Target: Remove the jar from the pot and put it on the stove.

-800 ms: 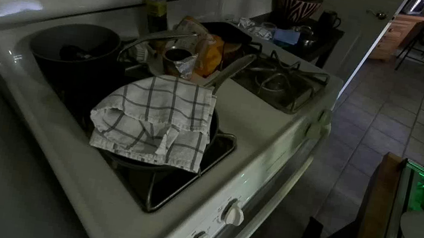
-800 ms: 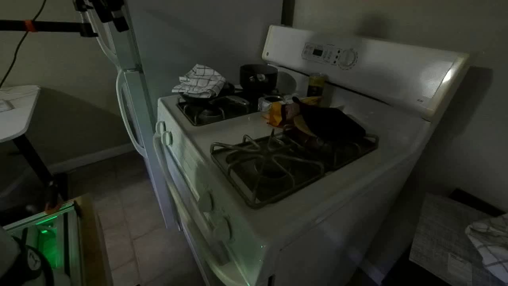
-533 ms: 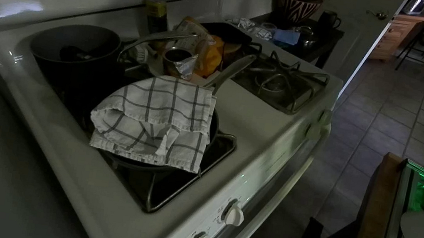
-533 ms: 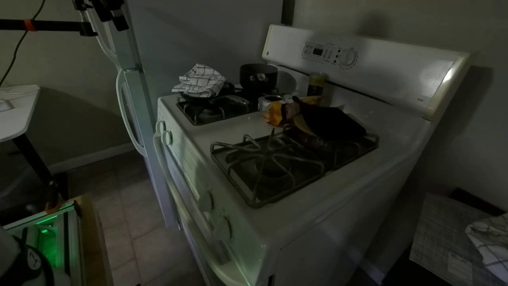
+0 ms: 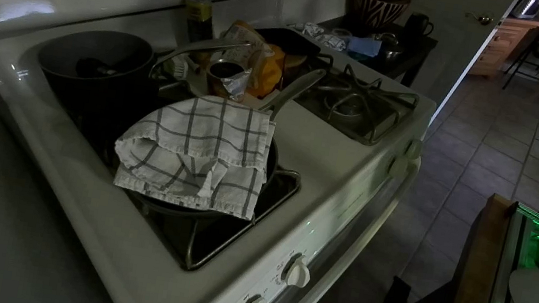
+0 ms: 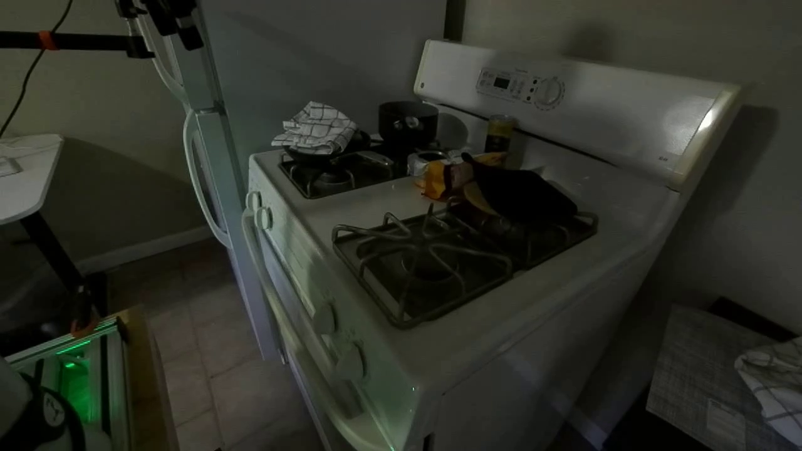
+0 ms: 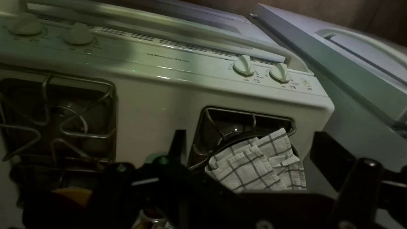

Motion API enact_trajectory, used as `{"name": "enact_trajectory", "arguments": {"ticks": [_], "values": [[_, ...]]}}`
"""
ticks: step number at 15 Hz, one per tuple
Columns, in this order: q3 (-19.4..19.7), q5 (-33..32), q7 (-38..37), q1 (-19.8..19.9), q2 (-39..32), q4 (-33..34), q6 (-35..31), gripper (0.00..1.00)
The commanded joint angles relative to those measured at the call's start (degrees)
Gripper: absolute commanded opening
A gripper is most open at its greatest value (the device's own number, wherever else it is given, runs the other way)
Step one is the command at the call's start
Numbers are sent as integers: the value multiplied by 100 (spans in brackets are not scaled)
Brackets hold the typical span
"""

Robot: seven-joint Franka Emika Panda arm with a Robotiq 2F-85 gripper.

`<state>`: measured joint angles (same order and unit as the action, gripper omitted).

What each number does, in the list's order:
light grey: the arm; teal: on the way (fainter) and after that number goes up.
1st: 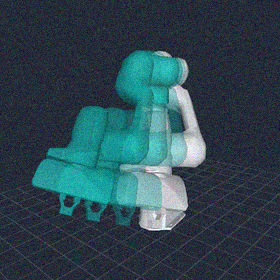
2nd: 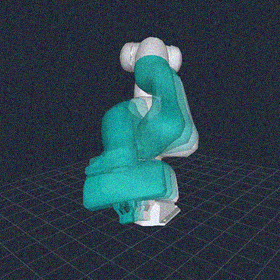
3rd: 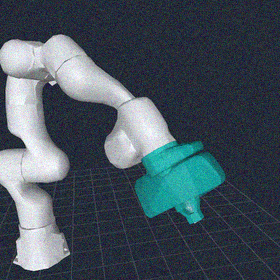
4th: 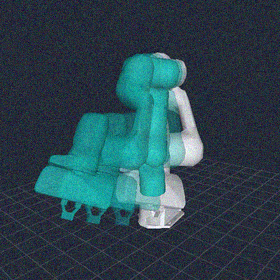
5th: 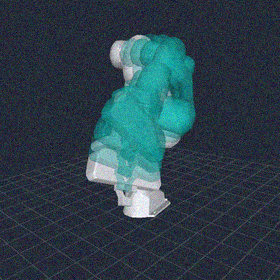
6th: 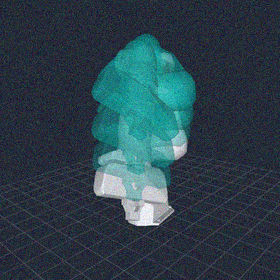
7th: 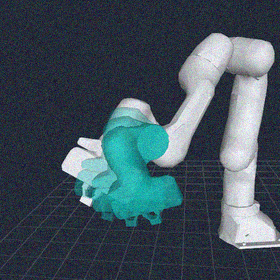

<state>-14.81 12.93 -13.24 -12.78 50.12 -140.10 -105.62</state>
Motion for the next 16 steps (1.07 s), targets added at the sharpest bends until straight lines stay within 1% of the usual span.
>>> {"name": "enact_trajectory", "arguments": {"ticks": [1, 3, 5, 7, 8, 9, 11, 12, 13, 14, 15, 16], "values": [[-64, 43, -32, 111, -40, 50, -179, 100], [-75, -159, -3, 300, -281, 335, -499, 100], [20, -296, 47, 457, -466, 568, -796, 100], [95, -453, 107, 646, -831, 906, -1067, 100], [112, -532, 169, 711, -1113, 1080, -1169, 100], [84, -710, 156, 860, -1453, 1371, -1134, 100], [101, -783, 99, 948, -2102, 1787, -1384, 100], [120, -752, 130, 965, -2453, 2031, -1640, 100], [196, -621, 243, 884, -2795, 2241, -1885, 100], [240, -569, 309, 848, -3149, 2505, -2005, 100], [250, -718, 161, 814, -2406, 1897, -1877, 100], [278, -726, 180, 809, -2684, 2064, -1933, 100]]}}
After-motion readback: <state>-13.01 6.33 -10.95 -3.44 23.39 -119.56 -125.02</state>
